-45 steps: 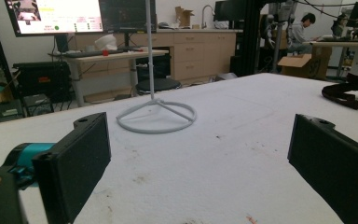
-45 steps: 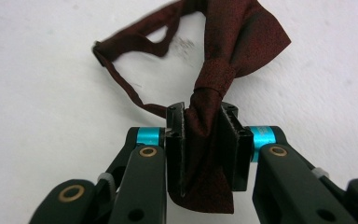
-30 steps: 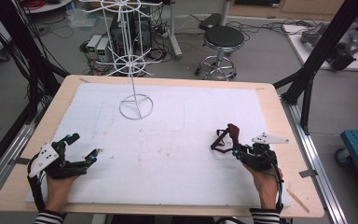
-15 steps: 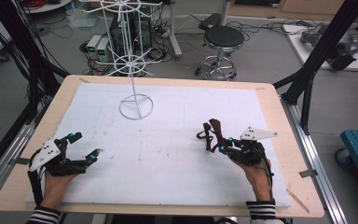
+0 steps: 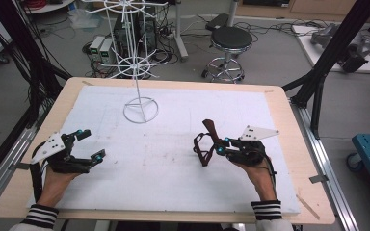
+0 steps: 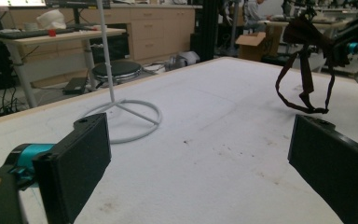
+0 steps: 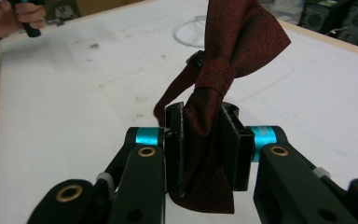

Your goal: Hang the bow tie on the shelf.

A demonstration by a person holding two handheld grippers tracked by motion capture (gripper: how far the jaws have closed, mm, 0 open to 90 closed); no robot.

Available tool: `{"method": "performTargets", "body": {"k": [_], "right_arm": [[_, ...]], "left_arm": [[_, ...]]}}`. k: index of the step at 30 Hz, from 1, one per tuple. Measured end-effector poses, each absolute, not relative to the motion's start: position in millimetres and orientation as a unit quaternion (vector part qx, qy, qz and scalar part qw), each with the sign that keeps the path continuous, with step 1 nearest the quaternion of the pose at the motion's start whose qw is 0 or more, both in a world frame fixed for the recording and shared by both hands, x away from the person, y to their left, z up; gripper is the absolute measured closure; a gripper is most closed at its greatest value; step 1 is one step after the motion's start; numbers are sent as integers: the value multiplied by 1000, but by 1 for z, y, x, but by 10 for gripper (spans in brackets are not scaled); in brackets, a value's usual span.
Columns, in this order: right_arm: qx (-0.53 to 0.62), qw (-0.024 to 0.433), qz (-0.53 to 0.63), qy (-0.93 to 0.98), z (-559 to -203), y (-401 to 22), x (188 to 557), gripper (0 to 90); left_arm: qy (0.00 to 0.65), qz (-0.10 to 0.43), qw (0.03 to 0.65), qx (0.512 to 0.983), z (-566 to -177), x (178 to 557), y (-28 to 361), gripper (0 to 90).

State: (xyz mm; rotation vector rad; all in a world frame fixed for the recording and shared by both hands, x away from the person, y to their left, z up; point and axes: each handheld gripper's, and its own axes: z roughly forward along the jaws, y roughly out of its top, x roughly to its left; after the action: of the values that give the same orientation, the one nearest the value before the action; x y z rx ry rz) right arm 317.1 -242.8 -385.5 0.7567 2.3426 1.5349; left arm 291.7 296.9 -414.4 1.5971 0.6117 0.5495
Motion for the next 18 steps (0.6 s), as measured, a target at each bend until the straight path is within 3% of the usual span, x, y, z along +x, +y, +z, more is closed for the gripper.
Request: {"method": "performTargets", "body": {"k": [18], "right_arm": [[144, 69, 571, 805, -372, -205, 322, 737]], "left_arm": [[207, 177, 629, 728, -384, 306, 274, 62]]}}
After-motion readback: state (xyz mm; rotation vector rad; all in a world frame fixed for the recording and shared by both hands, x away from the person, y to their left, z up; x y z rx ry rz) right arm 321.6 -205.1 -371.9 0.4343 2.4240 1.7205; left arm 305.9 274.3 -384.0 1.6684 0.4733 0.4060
